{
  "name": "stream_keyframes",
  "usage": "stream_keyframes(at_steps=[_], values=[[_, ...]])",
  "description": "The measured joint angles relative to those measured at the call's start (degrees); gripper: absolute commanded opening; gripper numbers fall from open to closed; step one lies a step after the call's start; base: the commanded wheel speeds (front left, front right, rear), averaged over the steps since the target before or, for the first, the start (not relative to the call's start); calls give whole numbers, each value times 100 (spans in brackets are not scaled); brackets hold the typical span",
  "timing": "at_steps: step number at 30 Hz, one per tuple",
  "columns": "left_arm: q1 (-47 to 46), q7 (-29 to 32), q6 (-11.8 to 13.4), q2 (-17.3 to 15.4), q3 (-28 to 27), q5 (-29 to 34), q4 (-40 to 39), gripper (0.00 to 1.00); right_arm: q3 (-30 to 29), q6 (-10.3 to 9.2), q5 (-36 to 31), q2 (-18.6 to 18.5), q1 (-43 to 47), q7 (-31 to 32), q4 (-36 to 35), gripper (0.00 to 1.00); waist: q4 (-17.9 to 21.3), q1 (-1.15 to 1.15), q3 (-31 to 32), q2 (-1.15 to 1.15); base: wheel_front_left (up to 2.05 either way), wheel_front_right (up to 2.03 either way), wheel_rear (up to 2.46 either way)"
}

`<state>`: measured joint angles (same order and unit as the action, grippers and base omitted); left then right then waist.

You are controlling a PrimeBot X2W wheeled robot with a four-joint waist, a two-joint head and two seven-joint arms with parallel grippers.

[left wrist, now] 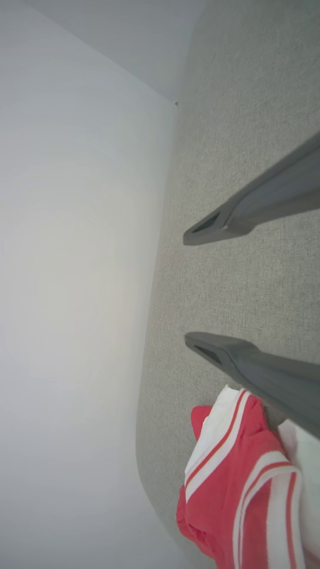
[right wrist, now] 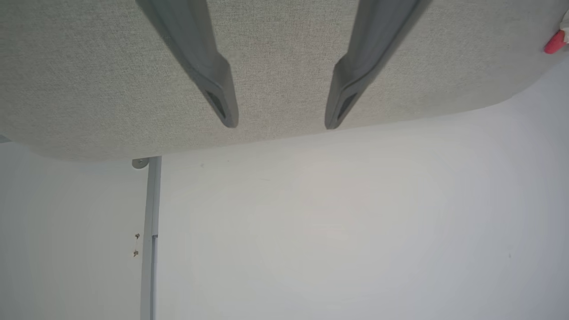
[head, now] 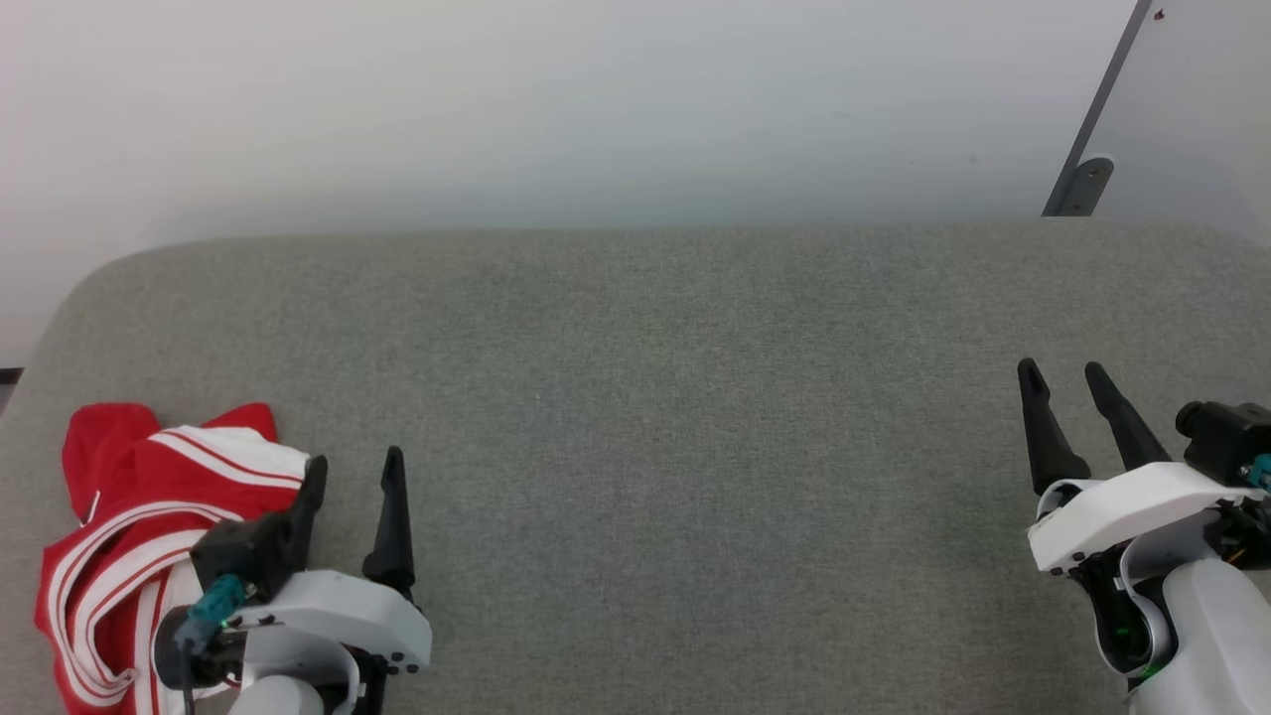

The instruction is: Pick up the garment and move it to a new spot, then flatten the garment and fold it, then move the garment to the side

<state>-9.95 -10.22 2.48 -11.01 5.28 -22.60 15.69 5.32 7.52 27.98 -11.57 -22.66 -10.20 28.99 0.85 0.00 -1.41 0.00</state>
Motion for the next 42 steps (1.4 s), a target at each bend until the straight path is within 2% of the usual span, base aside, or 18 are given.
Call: stream_keyframes(at_steps=[14, 28, 42], values=[[1, -191, -104, 80, -96, 602, 71, 100, -35, 0, -372, -70, -2, -178, 38, 100, -52, 0, 14, 0, 0, 0, 0], [4, -343, -493, 280, -389, 1061, 127, 100, -171, 0, -698, -51, 126, -342, -159, 100, -101, 0, 2, 0, 0, 0, 0], [-96, -488, -753, 409, -560, 1685, 326, 100, -322, 0, -956, -64, 127, -477, -285, 100, -234, 0, -73, 0, 0, 0, 0]])
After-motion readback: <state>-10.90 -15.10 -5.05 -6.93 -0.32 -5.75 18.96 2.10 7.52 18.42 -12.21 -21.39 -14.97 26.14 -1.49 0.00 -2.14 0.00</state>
